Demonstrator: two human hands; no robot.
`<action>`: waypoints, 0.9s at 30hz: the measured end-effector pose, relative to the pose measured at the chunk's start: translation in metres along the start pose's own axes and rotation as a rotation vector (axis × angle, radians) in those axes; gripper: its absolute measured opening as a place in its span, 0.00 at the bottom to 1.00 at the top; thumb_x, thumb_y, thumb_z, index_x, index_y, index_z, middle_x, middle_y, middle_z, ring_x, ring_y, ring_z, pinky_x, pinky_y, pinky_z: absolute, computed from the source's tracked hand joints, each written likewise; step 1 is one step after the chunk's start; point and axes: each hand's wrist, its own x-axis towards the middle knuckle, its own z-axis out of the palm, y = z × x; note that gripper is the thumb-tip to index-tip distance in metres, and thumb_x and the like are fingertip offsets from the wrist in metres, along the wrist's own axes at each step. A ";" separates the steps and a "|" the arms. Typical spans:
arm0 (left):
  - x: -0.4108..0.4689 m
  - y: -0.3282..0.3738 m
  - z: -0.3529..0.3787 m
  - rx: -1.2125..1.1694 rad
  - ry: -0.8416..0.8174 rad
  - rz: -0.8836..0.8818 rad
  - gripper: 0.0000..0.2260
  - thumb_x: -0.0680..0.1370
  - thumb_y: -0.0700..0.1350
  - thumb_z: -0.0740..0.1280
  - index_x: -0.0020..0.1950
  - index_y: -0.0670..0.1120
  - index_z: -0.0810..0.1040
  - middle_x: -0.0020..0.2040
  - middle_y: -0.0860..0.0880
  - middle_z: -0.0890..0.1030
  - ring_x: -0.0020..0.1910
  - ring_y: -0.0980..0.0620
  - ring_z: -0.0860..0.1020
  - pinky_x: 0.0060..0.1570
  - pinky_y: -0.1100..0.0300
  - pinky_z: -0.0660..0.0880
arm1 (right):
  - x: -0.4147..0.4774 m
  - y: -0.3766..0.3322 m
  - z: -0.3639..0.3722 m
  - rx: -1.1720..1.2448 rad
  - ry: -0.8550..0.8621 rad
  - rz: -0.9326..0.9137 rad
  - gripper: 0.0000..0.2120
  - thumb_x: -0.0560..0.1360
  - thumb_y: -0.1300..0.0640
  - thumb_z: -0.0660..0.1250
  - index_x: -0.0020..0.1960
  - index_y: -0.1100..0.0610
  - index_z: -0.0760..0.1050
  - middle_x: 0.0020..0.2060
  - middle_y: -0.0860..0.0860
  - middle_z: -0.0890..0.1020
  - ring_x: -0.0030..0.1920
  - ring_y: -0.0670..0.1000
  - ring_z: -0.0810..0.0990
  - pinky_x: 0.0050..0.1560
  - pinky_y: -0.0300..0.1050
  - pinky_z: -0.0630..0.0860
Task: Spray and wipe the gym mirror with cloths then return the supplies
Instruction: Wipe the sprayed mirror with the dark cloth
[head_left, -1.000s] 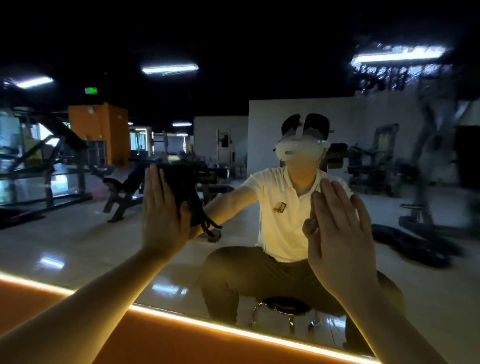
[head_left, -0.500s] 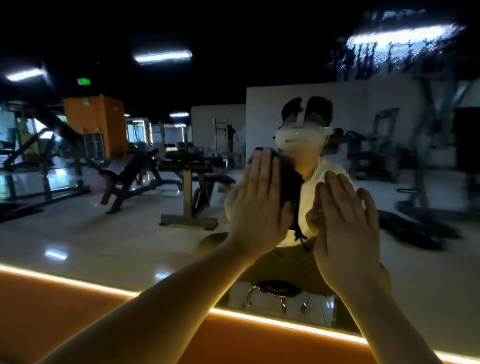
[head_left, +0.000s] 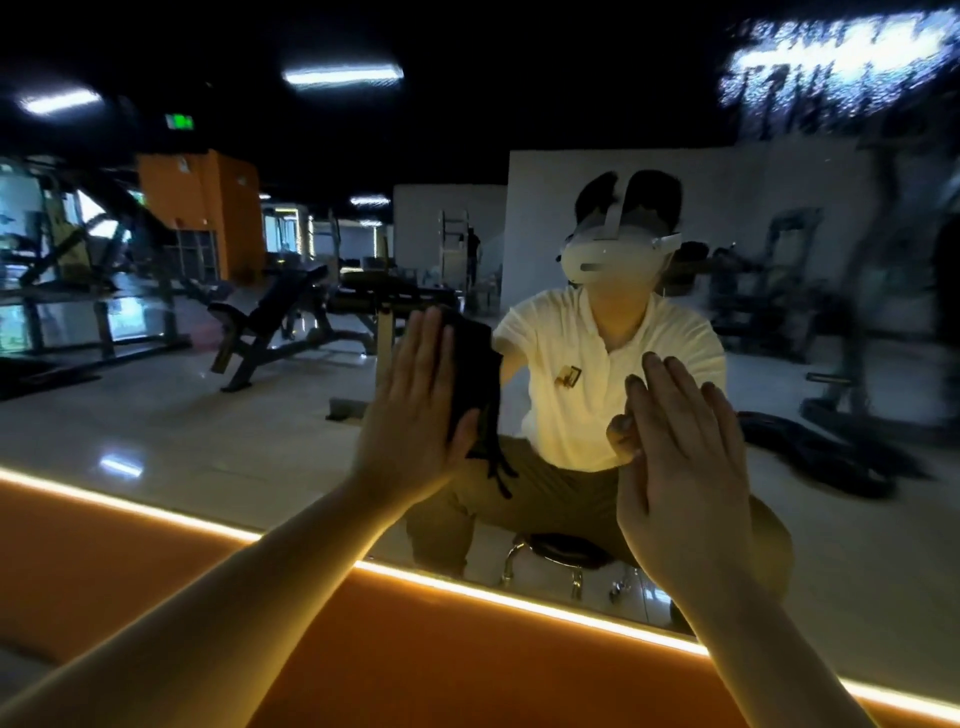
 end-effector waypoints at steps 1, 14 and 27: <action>-0.008 -0.012 -0.003 0.004 -0.005 -0.033 0.34 0.85 0.57 0.52 0.83 0.35 0.49 0.84 0.34 0.47 0.84 0.38 0.46 0.81 0.38 0.56 | -0.001 -0.001 0.002 0.000 -0.005 -0.002 0.27 0.77 0.60 0.58 0.75 0.67 0.71 0.79 0.61 0.66 0.81 0.59 0.61 0.77 0.68 0.60; -0.026 0.031 0.013 -0.176 0.093 -0.168 0.34 0.85 0.55 0.51 0.82 0.31 0.52 0.83 0.31 0.49 0.83 0.33 0.48 0.80 0.35 0.55 | -0.008 0.007 -0.003 -0.019 -0.052 -0.020 0.29 0.77 0.59 0.57 0.77 0.65 0.68 0.80 0.59 0.63 0.82 0.57 0.58 0.82 0.59 0.52; 0.000 0.132 0.030 -0.105 -0.017 0.174 0.33 0.86 0.55 0.57 0.83 0.36 0.54 0.84 0.36 0.51 0.84 0.40 0.48 0.83 0.46 0.43 | -0.012 0.017 -0.013 0.077 -0.009 0.088 0.27 0.79 0.58 0.54 0.76 0.63 0.70 0.79 0.58 0.66 0.81 0.56 0.61 0.78 0.65 0.61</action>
